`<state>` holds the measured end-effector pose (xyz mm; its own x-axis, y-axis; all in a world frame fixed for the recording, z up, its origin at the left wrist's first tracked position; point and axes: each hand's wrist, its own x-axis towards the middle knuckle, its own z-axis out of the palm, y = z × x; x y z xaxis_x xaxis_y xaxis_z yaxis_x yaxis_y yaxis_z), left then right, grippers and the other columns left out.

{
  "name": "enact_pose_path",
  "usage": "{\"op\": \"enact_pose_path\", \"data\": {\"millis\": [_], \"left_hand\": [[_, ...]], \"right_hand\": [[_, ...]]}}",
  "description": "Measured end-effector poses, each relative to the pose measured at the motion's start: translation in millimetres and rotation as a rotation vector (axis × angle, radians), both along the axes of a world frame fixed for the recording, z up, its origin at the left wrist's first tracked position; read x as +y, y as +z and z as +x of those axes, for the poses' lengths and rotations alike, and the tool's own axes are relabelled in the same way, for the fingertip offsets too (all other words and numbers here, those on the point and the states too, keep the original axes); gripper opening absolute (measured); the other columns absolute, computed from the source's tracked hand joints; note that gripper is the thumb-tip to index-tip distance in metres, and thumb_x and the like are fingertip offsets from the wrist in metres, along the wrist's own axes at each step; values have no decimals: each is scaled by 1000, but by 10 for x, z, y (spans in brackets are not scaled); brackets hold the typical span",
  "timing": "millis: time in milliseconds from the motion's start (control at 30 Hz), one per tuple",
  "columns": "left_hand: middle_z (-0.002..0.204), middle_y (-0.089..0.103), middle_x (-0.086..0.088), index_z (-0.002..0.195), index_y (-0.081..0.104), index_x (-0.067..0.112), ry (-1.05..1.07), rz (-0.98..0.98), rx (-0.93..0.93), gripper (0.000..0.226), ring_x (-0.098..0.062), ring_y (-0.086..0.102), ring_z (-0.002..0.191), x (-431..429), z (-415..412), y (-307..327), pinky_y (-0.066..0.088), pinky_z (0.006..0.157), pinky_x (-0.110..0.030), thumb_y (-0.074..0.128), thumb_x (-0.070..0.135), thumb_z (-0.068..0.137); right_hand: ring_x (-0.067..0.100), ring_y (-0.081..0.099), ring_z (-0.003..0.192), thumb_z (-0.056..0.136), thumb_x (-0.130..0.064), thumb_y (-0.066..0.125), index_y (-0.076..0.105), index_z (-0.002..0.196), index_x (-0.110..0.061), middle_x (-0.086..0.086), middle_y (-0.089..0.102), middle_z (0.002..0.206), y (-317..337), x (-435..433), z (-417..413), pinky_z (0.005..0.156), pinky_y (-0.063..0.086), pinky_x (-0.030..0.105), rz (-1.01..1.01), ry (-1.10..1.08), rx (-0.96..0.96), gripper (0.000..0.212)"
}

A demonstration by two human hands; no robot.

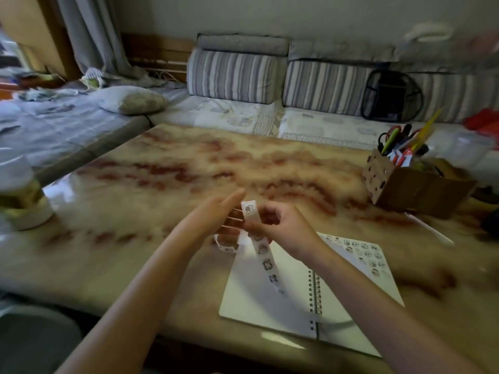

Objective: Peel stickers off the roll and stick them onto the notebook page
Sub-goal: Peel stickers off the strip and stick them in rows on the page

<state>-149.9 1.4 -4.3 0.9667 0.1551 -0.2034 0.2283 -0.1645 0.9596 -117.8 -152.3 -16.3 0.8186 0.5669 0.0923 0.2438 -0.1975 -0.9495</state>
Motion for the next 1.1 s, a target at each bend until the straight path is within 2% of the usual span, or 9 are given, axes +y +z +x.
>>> {"op": "enact_pose_path", "data": {"millis": [100, 200, 367, 467, 567, 667, 833, 967, 1100], "left_hand": [[96, 73, -10, 94, 68, 9, 76, -42, -104, 21, -21, 70, 83, -39, -29, -48, 58, 74, -29, 55, 25, 94], [93, 74, -3, 105, 66, 7, 130, -129, -195, 16, -14, 71, 75, -79, -74, -81, 58, 64, -23, 59, 10, 90], [79, 71, 1, 109, 65, 7, 66, -175, -205, 20, -2, 64, 54, -245, -140, -193, 46, 47, -13, 62, 9, 89], [89, 71, -2, 109, 67, 9, -5, -83, -187, 22, 0, 66, 66, -357, -154, -325, 48, 56, -12, 64, 9, 87], [92, 71, 0, 101, 69, 15, -67, -38, -192, 17, -2, 67, 72, -482, -219, -479, 49, 62, -14, 67, 10, 85], [90, 72, 3, 99, 71, 15, -120, 1, -199, 16, -2, 66, 74, -568, -309, -590, 49, 64, -13, 69, 13, 84], [99, 73, 4, 102, 68, 19, -251, 15, -139, 23, -5, 68, 91, -545, -304, -564, 53, 78, -17, 72, 24, 80], [105, 72, -1, 109, 66, 14, -113, -105, -214, 51, -13, 67, 102, -473, -196, -493, 54, 82, -25, 63, 48, 70], [98, 74, -2, 106, 68, 13, -59, -196, -304, 30, -15, 70, 94, -585, -165, -454, 56, 80, -26, 66, 28, 80]], "right_hand": [[8, 63, 65, 75, -15, 76, 65, 78, -20, -6, 67, 70, -61, -4, -160, 56, 46, 22, -18, 36, 44, 12], [10, 62, 65, 79, -20, 74, 67, 81, -16, -5, 68, 69, -144, -61, -201, 56, 46, 22, -35, 23, 58, 7], [13, 64, 75, 89, -39, 57, 70, 101, -12, 4, 74, 95, -169, -233, -113, 67, 53, 25, 85, -204, 169, 33], [16, 66, 85, 82, -43, 57, 70, 106, -10, 6, 74, 101, -172, -331, -70, 73, 54, 27, 166, -251, 213, 43], [22, 68, 91, 78, -36, 63, 69, 111, -7, 11, 73, 104, -201, -429, -57, 79, 55, 30, 314, -248, 342, 44], [22, 69, 85, 73, -24, 69, 69, 105, -5, 11, 74, 95, -236, -503, -87, 76, 57, 30, 420, -278, 430, 37], [19, 69, 76, 74, -12, 72, 74, 86, -12, 9, 74, 85, -252, -525, -155, 71, 56, 28, 447, -342, 358, 12], [7, 68, 74, 77, -15, 74, 75, 91, -14, 2, 76, 84, -265, -546, -196, 65, 51, 17, 305, -377, 196, 14], [6, 68, 71, 77, -18, 74, 74, 95, -12, 2, 76, 83, -296, -563, -231, 60, 49, 15, 244, -347, 171, 18]]}}
